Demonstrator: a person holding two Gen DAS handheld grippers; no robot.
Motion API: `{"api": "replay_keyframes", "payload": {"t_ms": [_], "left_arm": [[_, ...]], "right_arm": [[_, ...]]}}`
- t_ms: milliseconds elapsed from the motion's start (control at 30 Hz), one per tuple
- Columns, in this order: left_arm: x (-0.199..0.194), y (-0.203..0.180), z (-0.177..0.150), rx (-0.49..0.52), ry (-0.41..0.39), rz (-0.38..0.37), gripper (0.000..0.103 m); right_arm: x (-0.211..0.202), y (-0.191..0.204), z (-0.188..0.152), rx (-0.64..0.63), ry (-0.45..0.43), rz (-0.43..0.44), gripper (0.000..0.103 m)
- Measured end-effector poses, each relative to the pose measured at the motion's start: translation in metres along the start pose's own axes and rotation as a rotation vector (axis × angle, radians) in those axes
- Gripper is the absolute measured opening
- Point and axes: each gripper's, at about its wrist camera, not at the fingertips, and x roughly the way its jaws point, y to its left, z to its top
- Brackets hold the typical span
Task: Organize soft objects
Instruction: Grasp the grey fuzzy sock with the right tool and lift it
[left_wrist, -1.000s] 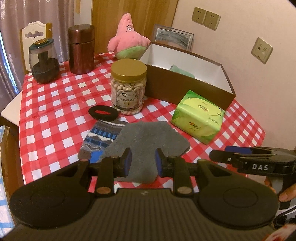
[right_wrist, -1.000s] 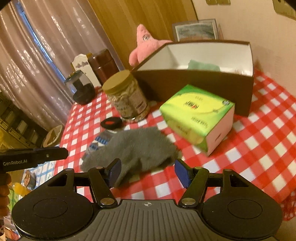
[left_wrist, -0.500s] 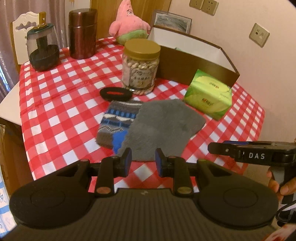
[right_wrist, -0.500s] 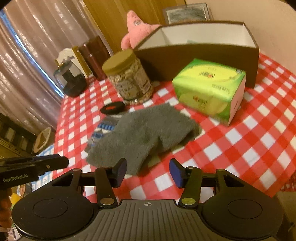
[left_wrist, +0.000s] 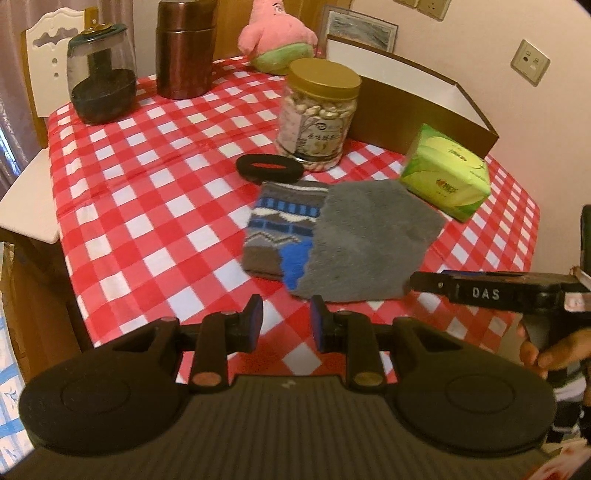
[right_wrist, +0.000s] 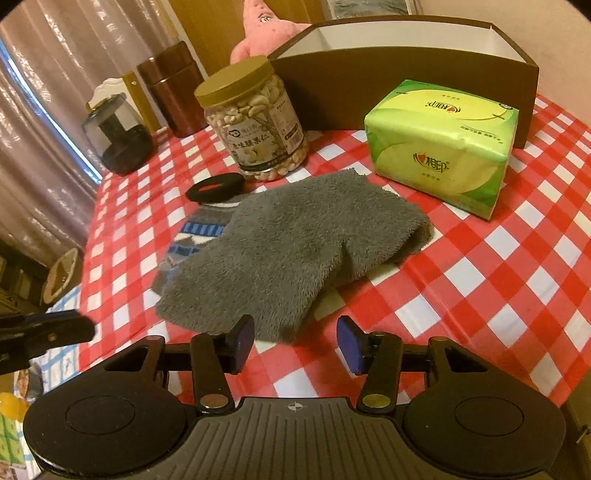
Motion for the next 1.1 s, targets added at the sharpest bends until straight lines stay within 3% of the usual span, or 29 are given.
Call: {"api": "replay_keyframes", "payload": {"t_ms": [167,267,300,333,400,600,800,967,1100], "left_arm": [[0.000,0.010,0.000,-0.004,0.004,0.004,0.024],[0.001,0.014,0.000,-0.006,0.006,0.004,0.024],[0.002,0.015,0.000,-0.006,0.007,0.004,0.024],[0.002,0.016,0.000,-0.006,0.007,0.003,0.024],[0.002,0.017,0.000,-0.006,0.004,0.002,0.024],[0.004,0.019,0.004,-0.002,-0.006,-0.008,0.024],[0.007,0.012,0.006,0.015,-0.011,-0.037,0.024],[0.009,0.008,0.005,0.027,-0.011,-0.053,0.024],[0.010,0.007,0.004,0.033,-0.006,-0.056,0.024]], "right_arm": [[0.019,-0.001,0.005,0.009,0.002,-0.023,0.050],[0.029,-0.002,0.008,0.016,0.004,-0.020,0.026],[0.032,-0.002,0.010,0.020,0.002,-0.010,0.011],[0.033,-0.002,0.011,0.024,-0.007,0.004,0.004],[0.027,-0.001,0.015,0.017,-0.053,0.013,0.003],[-0.032,0.002,0.044,-0.030,-0.308,0.035,0.003],[-0.093,-0.009,0.069,0.005,-0.461,0.072,0.003],[-0.113,-0.014,0.064,0.030,-0.466,0.057,0.003],[-0.106,-0.019,0.050,0.071,-0.354,0.090,0.003]]}}
